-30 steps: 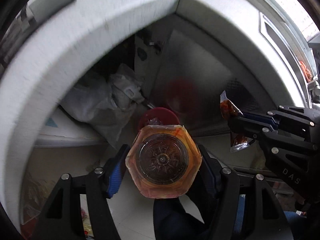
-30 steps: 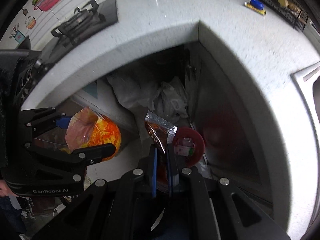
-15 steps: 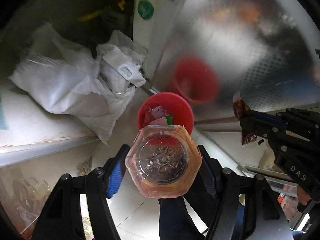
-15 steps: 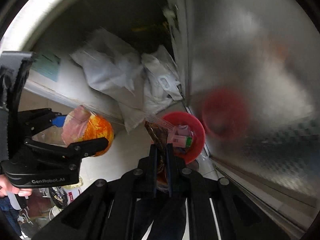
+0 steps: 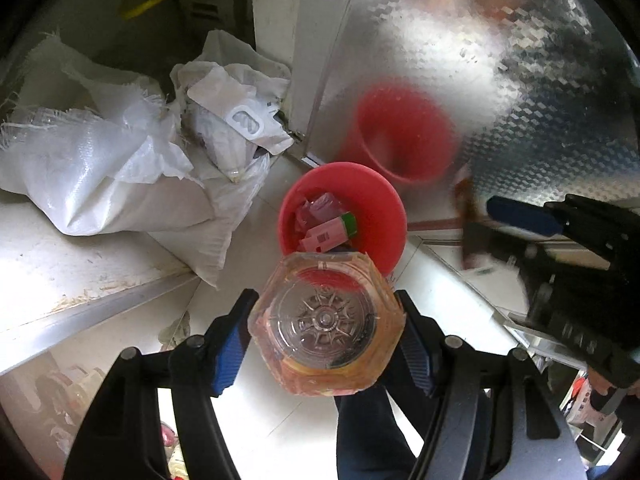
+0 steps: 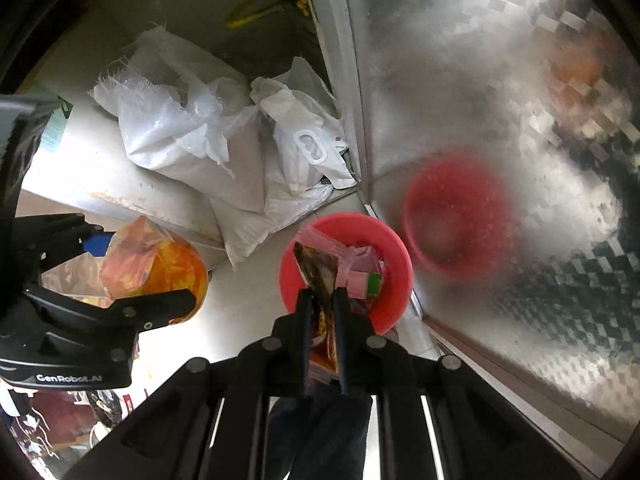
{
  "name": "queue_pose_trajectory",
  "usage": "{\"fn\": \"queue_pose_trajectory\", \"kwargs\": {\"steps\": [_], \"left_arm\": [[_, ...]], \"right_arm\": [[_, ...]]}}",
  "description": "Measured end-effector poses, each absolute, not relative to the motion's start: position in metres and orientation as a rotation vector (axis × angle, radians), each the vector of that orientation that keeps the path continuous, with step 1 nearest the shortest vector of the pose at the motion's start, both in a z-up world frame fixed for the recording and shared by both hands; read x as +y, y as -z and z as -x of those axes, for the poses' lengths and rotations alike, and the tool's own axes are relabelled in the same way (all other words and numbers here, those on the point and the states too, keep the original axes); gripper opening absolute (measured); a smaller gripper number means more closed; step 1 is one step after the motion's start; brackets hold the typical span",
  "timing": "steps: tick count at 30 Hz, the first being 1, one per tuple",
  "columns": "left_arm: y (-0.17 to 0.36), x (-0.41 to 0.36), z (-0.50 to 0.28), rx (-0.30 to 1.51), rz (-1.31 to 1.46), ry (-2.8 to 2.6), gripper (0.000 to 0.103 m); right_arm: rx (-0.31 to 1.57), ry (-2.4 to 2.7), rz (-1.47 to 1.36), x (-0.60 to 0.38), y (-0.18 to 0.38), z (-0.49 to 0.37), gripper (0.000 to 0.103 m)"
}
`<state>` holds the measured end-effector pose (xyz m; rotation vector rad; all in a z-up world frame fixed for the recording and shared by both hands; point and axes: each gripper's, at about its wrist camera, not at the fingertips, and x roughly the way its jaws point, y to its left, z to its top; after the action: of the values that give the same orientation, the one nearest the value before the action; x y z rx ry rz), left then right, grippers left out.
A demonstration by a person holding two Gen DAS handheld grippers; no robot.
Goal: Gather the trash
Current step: 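Open both tools to drop the cup and sachet into the red bin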
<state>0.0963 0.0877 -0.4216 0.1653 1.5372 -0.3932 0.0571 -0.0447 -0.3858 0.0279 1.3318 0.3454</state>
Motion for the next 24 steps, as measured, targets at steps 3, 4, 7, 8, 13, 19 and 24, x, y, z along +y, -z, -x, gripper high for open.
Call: {"fn": "queue_pose_trajectory", "kwargs": {"steps": [3, 4, 7, 8, 13, 19, 24], "left_arm": [[0.422, 0.086, -0.097, 1.53, -0.186, 0.401, 0.064], [0.422, 0.085, -0.098, 1.528, -0.191, 0.404, 0.064], [0.423, 0.084, -0.098, 1.527, -0.19, 0.415, 0.064], [0.423, 0.084, -0.098, 1.524, -0.19, 0.42, 0.064], [0.426, 0.077, -0.098, 1.518, -0.21, 0.441, 0.064], [0.427, 0.07, -0.104, 1.512, -0.2, 0.461, 0.064], [0.429, 0.068, -0.111, 1.516, -0.178, 0.459, 0.077]], "right_arm": [[1.331, -0.328, -0.059, -0.051, 0.389, -0.056, 0.057], [1.334, -0.325, -0.058, -0.051, 0.389, -0.056, 0.057], [1.333, -0.302, -0.039, -0.053, 0.388, -0.05, 0.071], [1.329, -0.296, -0.038, -0.054, 0.386, -0.049, 0.078], [1.322, -0.254, -0.01, -0.058, 0.385, -0.046, 0.1], [1.333, -0.213, -0.025, -0.065, 0.39, -0.047, 0.101], [1.344, -0.186, -0.03, -0.067, 0.395, -0.045, 0.101]]}}
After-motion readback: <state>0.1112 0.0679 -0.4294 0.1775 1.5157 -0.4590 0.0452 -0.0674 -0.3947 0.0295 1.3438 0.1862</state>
